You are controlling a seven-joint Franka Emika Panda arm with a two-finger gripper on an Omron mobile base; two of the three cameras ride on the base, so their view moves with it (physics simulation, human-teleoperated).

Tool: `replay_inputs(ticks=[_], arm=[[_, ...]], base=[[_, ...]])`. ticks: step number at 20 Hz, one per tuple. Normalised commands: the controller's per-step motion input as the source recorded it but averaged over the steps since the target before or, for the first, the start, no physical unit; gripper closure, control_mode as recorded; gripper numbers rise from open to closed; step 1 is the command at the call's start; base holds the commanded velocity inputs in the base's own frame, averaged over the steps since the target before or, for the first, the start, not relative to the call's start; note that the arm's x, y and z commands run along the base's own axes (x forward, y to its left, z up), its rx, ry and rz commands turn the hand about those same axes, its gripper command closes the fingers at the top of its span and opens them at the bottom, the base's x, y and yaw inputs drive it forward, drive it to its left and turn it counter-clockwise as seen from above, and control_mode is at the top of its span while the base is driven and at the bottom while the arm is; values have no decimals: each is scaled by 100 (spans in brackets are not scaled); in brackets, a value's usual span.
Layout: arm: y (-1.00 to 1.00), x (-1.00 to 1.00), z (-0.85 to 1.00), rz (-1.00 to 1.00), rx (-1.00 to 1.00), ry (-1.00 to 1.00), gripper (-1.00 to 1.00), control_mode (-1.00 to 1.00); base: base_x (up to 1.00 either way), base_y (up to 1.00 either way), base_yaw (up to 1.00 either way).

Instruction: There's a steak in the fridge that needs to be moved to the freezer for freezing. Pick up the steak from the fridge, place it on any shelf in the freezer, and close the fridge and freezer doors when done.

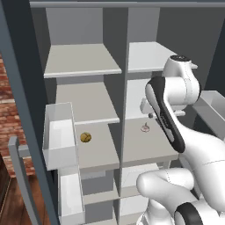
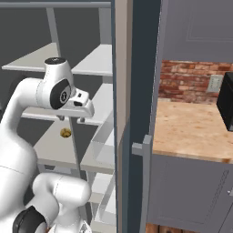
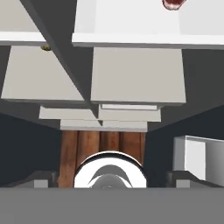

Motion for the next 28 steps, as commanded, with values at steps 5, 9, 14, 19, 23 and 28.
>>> replay_inputs(ticks=[5,9,14,19,23,28], arm=[[-8,2,-11,-5,0,-2,-100,-100],[-29,26,0,-5,0,-7,-100,-100],[-31,25,-1,-6,0,-7,-100,-100],[-20,31,-7,-12,0,-3,-100,-100],[-20,45,-18,-8,0,0,-100,-100],[-16,35,-19,-1,0,0,-100,-100]], base=[[0,0,0],[0,0,0],[0,0,0],[0,0,0],[0,0,0],[0,0,0]])
